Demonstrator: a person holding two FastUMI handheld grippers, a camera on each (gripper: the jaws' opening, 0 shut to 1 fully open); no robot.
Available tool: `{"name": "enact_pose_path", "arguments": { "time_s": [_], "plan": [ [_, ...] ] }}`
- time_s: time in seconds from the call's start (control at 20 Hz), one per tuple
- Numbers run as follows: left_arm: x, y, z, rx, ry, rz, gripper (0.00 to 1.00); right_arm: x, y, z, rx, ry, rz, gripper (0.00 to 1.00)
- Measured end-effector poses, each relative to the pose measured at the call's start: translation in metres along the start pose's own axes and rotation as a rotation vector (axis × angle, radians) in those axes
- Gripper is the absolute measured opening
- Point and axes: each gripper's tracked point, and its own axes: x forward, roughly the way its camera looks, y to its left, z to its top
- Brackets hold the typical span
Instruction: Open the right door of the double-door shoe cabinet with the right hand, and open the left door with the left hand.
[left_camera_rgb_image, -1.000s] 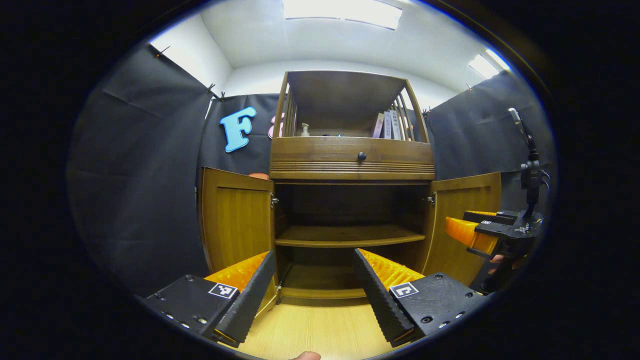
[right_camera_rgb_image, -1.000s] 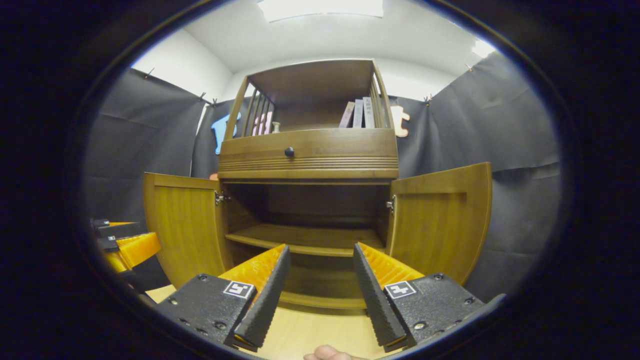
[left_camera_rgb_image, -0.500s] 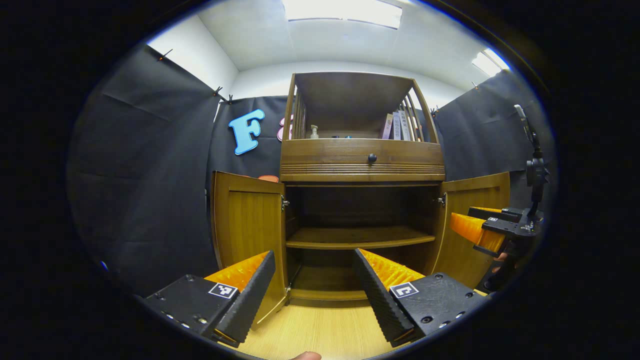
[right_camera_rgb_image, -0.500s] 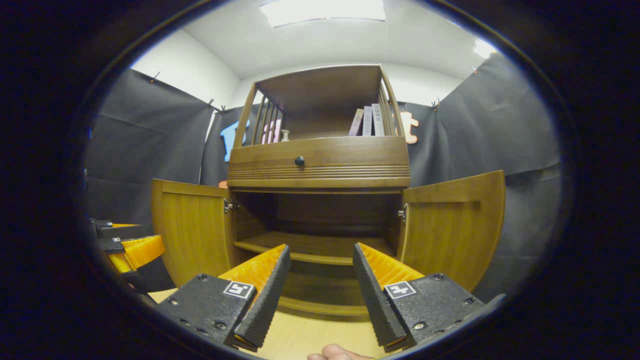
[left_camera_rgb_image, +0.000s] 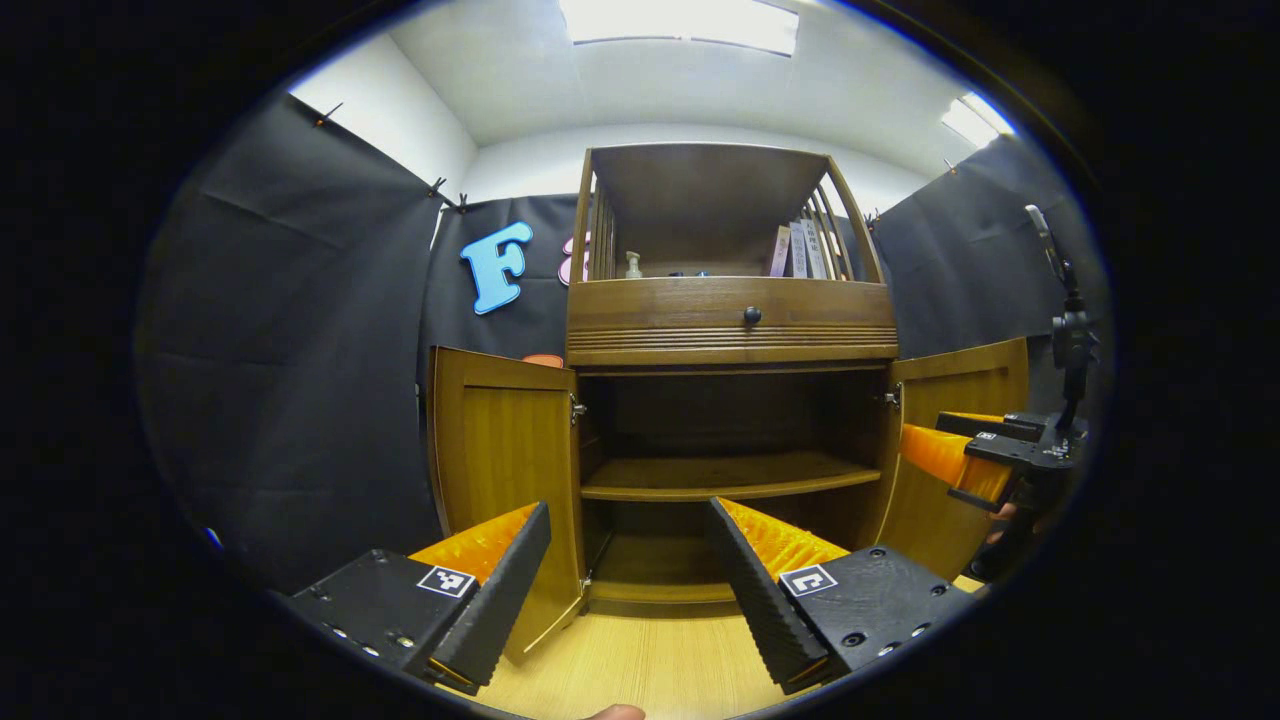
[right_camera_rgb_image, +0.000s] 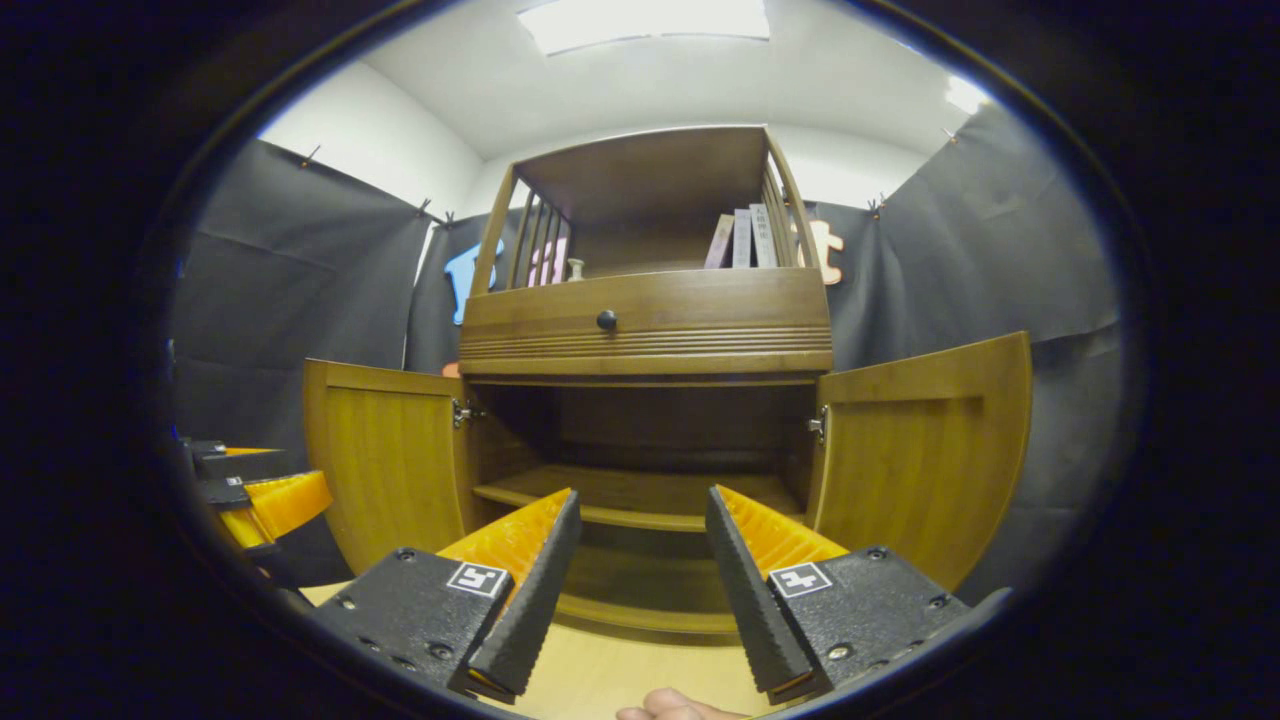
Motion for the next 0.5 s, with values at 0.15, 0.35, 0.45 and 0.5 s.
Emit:
{"name": "enact_pose_path", "arguments": {
  "time_s": [0.15,0.35,0.45,0.5],
  "plan": [
    [-0.0005,0.0017,0.0016,0.008,-0.008,0.002,0.95,0.0007,0.0015,-0.0018,0.002,0.001,-0.002,0.83],
    [0.0023,0.0050,0.0044,0.022,-0.021,0.011,0.94,0.0044,0.0041,-0.0020,0.004,0.002,0.002,0.83],
    [0.0043,0.0073,0.0053,0.019,-0.020,0.016,0.94,0.0082,0.0072,0.0010,0.005,-0.005,0.008,0.81],
    [0.0040,0.0092,0.0044,0.016,-0.017,0.018,0.94,0.0093,0.0077,0.0013,0.006,-0.007,0.009,0.81]
  ]
}}
